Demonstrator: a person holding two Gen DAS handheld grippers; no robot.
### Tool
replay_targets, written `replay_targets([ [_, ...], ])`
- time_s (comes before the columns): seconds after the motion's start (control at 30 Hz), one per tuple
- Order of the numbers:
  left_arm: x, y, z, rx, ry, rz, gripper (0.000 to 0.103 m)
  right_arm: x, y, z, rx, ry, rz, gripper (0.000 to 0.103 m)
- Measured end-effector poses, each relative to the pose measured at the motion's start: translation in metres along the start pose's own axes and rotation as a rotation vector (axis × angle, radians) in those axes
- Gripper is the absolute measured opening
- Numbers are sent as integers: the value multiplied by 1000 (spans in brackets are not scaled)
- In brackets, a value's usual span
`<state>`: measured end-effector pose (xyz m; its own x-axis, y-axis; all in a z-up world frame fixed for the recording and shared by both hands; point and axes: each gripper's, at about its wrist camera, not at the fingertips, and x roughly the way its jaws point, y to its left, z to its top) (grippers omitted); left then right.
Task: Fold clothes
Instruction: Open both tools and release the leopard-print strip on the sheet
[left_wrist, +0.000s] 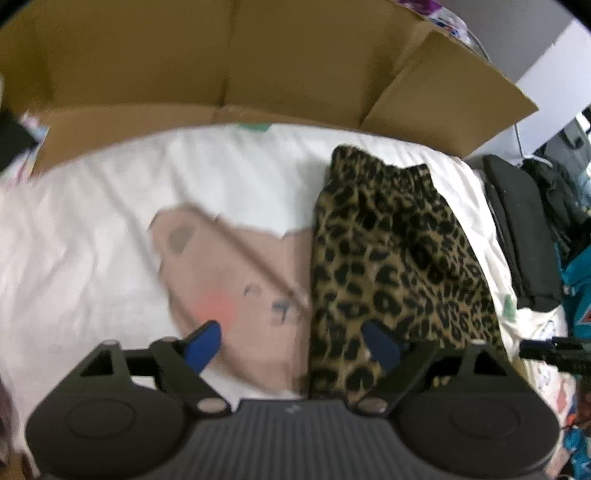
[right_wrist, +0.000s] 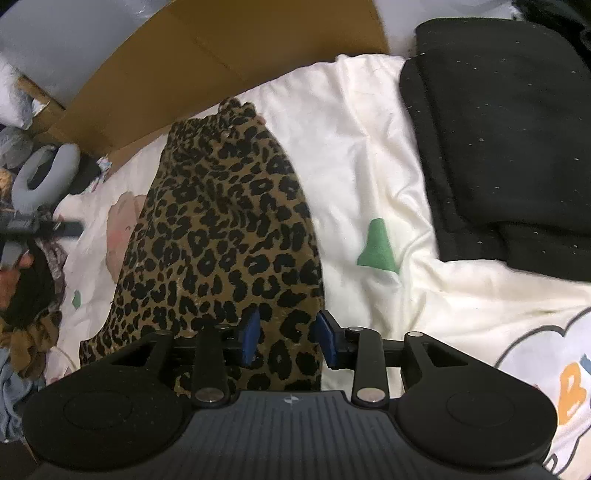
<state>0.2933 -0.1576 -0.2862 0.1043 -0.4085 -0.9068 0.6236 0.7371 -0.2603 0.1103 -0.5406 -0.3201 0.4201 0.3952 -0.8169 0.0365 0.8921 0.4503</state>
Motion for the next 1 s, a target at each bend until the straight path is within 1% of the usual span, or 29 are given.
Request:
replay_targets([
  [0.03, -3, 6, -8, -15, 3, -10, 94, -3, 0, 0, -6, -10, -8, 48],
  [0.07, -7, 11, -15, -28, 6, -19, 94, -6, 1, 0, -9, -17, -15, 59],
  [0.1, -10, 16, -22, -33, 8, -19, 94, -8, 0, 1, -3, -14, -15, 64],
  [0.13, -14, 19, -29, -32, 5, -18, 94, -10, 0, 2, 1, -12, -18, 73],
  [0.17, -17, 23, -36, -32, 1, -16, 94, -12, 1, 3, -1, -11, -24, 79],
  [0.23, -26, 28, -50, -29, -5, -8, 94, -15, 4, 6, -10, -12, -39, 85],
  [0.27, -28, 31, -56, -40, -6, -18, 94, -17, 5, 8, -6, -9, -42, 87],
  [0.33, -32, 37, -67, -62, -6, -37, 94, -19, 8, 10, -5, -1, -64, 88],
  [0.43, -38, 46, -84, -96, -7, -66, 94, -21, 15, 13, -32, 18, -131, 89],
  [0.6, -46, 60, -111, -142, -5, -112, 94, -25, 22, 17, -54, 58, -164, 89],
  [0.63, -47, 62, -116, -145, -3, -127, 93, -26, 23, 18, -58, 66, -164, 89],
  [0.7, -48, 68, -124, -160, -13, -140, 82, -29, 25, 20, -62, 87, -148, 89],
  [0.77, -47, 74, -131, -177, -11, -147, 78, -34, 25, 21, -57, 97, -140, 88],
  [0.8, -46, 77, -135, -188, -5, -150, 74, -35, 25, 22, -53, 101, -135, 88],
  [0.87, -42, 82, -142, -224, 6, -176, 70, -37, 25, 20, -39, 100, -116, 88],
  [0.9, -40, 83, -146, -237, 15, -188, 70, -36, 24, 17, -30, 102, -103, 88],
  [1.0, -32, 80, -154, -231, 38, -204, 69, -27, 18, 7, 40, 121, -63, 84],
])
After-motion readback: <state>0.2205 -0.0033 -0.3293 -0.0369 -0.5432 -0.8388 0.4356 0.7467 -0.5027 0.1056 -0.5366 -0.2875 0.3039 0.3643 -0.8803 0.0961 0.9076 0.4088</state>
